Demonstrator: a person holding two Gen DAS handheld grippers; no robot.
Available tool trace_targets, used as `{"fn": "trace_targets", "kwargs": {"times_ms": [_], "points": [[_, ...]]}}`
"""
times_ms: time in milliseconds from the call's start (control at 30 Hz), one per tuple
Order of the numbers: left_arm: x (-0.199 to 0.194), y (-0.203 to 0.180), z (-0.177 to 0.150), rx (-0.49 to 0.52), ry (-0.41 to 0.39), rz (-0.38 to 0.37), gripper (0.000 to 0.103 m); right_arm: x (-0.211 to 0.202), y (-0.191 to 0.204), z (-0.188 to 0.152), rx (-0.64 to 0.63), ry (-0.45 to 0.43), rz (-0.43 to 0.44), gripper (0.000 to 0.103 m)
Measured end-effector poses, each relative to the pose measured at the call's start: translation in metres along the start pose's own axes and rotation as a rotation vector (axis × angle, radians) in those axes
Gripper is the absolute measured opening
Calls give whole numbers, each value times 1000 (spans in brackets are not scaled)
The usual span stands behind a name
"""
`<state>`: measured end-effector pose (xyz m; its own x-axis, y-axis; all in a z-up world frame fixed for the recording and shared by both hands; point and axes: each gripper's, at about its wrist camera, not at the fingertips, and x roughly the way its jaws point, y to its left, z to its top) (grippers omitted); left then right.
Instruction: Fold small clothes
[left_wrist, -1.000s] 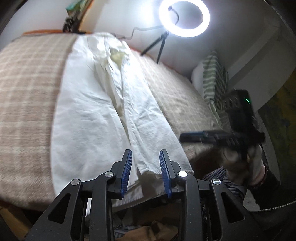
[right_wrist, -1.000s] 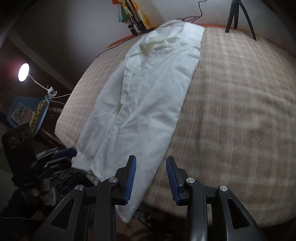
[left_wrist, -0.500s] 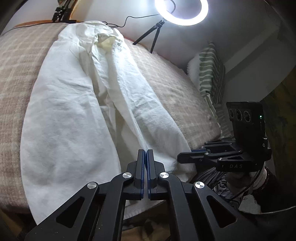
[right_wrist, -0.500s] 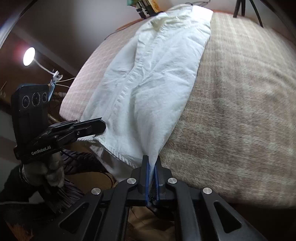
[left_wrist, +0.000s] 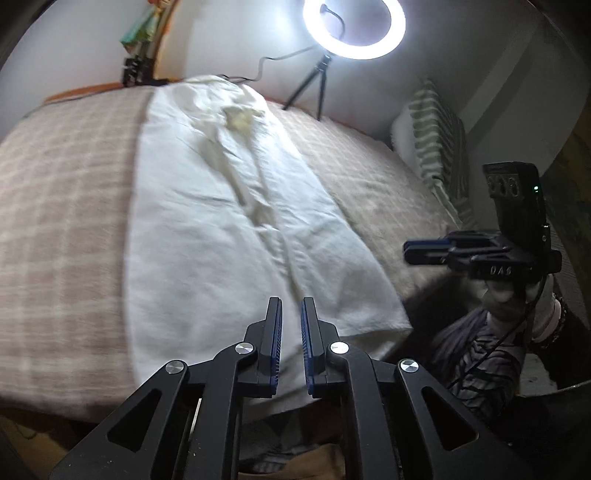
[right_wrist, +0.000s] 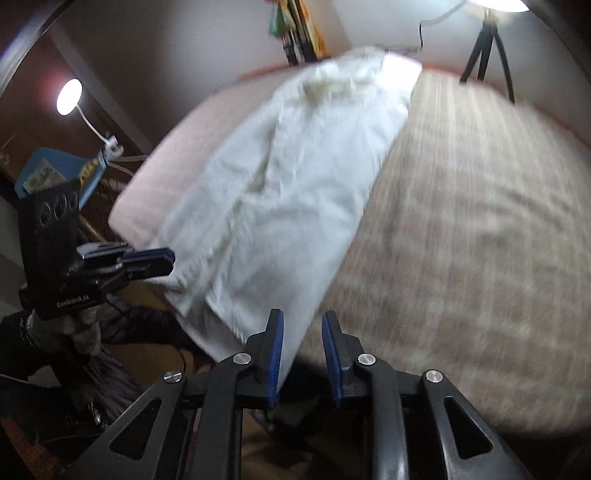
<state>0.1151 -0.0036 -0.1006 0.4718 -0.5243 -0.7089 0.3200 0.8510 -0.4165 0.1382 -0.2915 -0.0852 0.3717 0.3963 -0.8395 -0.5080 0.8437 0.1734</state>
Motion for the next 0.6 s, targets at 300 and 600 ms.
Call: {"fn": "trace_targets", "kwargs": {"times_ms": [300,600], "points": [[-15,50,1,-69,-10,148,23,53,14,57,-151,-95,-117,24],[-15,59,-19,-57,50,173,35,67,23,19,-240,-33,-173,30]]}}
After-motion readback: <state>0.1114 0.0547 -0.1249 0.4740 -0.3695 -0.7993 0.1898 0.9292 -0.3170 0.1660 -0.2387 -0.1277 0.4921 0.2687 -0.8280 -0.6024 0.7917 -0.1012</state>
